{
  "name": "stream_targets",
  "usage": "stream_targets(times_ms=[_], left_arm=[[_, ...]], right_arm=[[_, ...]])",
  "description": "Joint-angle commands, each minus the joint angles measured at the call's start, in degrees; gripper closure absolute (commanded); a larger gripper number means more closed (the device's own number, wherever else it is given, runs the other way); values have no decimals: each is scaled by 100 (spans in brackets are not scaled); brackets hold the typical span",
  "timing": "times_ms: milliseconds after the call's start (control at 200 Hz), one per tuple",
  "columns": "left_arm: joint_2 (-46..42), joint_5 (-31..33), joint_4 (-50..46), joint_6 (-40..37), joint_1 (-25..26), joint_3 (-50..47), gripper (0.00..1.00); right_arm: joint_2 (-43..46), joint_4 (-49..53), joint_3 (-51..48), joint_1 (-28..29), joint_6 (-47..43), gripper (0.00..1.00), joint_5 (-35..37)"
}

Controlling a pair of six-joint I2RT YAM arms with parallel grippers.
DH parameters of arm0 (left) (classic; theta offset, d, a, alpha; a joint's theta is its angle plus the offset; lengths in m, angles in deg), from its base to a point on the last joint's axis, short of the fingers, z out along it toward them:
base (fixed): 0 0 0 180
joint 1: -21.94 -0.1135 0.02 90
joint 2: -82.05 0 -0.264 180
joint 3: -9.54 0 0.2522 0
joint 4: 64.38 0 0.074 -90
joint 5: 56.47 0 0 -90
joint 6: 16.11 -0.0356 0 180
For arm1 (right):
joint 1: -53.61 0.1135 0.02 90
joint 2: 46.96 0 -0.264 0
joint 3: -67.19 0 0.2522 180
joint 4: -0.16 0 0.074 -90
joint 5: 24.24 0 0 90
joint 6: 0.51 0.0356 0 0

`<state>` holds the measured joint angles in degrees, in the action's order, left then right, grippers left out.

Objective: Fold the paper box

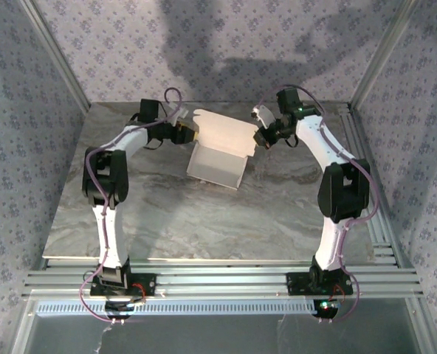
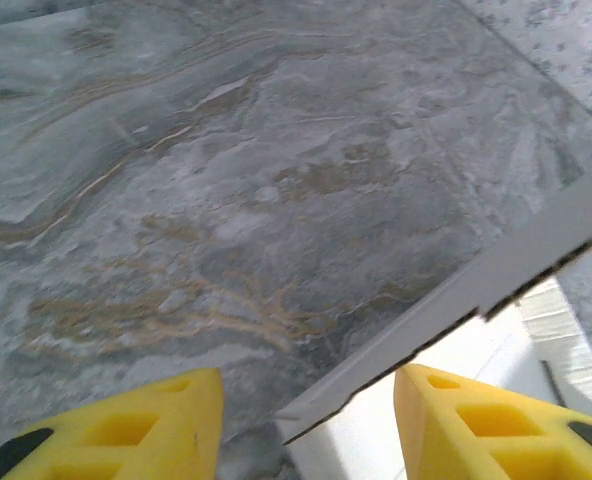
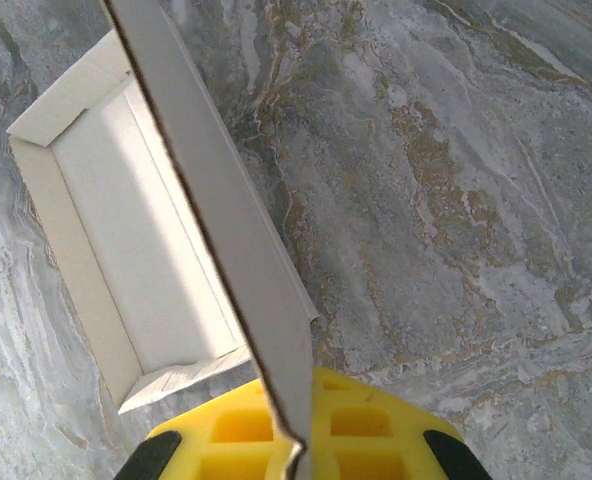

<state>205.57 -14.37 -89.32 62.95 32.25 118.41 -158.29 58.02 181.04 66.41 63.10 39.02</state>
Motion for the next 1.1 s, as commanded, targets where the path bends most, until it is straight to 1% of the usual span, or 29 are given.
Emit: stream_targets(times_ms=[0, 120, 240, 340, 405, 580, 730, 800, 830, 855, 915, 969, 1004, 1059, 1094], left_arm=[[81, -615, 11, -130, 67, 497, 52], [175, -449, -210, -166, 102, 658, 53], [242, -258, -611, -348, 139, 839, 64], [218, -171, -780, -425, 164, 885, 79], [200, -51, -946, -521, 198, 934, 86], [120, 342, -1206, -602, 332, 972, 93], [85, 1352, -1506, -305, 551, 1130, 100], [35, 1982, -1549, -45, 692, 1124, 100], [14, 2130, -1554, 96, 757, 1108, 100], [-14, 2269, -1549, 184, 822, 1087, 100], [-92, 2850, -1498, 445, 1035, 978, 100], [-204, 3271, -1360, 640, 1222, 783, 100], [-277, 3585, -1212, 836, 1321, 613, 100], [-410, 3789, -956, 1164, 1407, 324, 100], [-498, 3977, -790, 1397, 1440, 145, 100]], right_arm=[[-115, 92, 246, -57, -70, 100, -235], [-169, 77, 299, -84, -63, 100, -283], [-228, 88, 352, -70, -65, 100, -294], [-271, 91, 415, -51, -47, 100, -287], [-293, 92, 463, -41, -41, 100, -264], [-328, 74, 522, 1, 36, 100, -230], [-322, -11, 529, 87, 311, 100, -73], [-322, -99, 530, 180, 608, 100, 159], [-331, -116, 544, 228, 736, 100, 287], [-333, -130, 553, 282, 872, 100, 410], [-365, -172, 622, 405, 1299, 100, 817], [-388, -171, 697, 498, 1705, 100, 971], [-411, -175, 748, 574, 2042, 100, 1254], [-441, -180, 826, 694, 2446, 100, 1398], [-435, -240, 824, 785, 2741, 100, 1630]])
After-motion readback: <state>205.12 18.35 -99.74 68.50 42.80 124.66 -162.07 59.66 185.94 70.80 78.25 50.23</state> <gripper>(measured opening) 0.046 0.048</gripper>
